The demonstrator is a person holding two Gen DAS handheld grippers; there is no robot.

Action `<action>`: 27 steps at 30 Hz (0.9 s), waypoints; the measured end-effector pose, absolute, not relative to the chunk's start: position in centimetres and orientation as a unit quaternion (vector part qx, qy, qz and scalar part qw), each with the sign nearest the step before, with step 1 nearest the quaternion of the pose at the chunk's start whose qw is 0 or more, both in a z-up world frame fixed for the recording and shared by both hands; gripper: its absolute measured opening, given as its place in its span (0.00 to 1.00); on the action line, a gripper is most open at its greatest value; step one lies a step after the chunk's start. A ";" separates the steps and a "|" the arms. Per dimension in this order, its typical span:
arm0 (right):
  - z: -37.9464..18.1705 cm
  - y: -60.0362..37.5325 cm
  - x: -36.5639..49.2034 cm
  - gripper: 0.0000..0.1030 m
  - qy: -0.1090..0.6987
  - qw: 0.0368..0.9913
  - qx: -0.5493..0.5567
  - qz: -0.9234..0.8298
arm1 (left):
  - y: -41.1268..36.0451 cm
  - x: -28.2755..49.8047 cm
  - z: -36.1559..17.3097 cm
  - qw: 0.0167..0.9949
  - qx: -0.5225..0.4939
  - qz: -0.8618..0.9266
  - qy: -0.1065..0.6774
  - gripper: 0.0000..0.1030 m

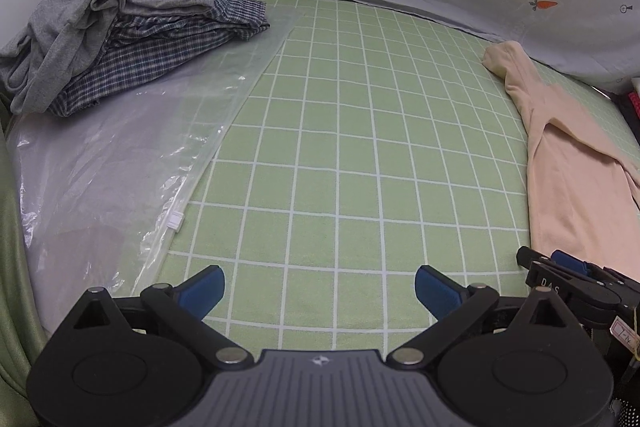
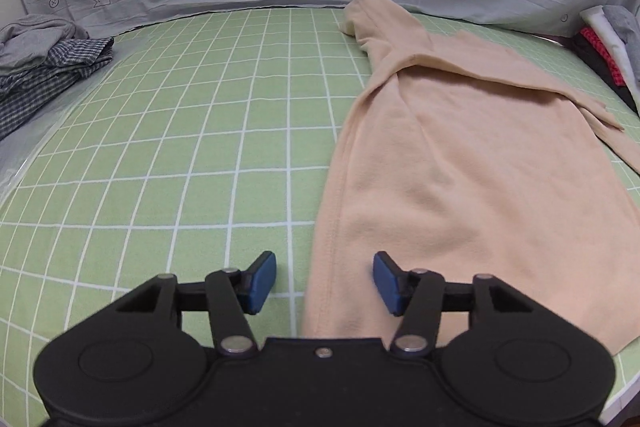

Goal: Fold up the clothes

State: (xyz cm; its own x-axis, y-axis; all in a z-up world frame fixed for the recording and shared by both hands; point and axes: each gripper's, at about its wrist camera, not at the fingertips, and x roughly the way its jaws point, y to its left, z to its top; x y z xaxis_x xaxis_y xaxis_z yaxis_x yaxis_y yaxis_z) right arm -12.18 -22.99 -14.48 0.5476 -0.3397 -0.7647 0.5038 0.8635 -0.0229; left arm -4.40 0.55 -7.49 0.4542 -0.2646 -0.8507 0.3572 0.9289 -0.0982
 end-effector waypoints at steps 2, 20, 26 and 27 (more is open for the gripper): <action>-14.3 -23.5 -12.4 0.22 0.408 0.875 0.100 -0.242 | 0.1 -4.4 -7.2 0.853 0.043 -0.185 0.486 0.98; -8.7 -37.2 -22.9 0.03 0.348 0.891 0.182 -0.230 | -14.8 -8.8 -6.5 0.840 0.014 -0.240 0.487 0.98; -12.8 -41.8 -23.4 0.04 0.409 0.861 0.182 -0.240 | -18.1 -11.2 -7.5 0.834 0.053 -0.229 0.500 0.98; -13.5 -41.8 -23.2 0.04 0.420 0.858 0.174 -0.238 | -18.2 -11.4 -7.7 0.833 0.055 -0.223 0.503 0.98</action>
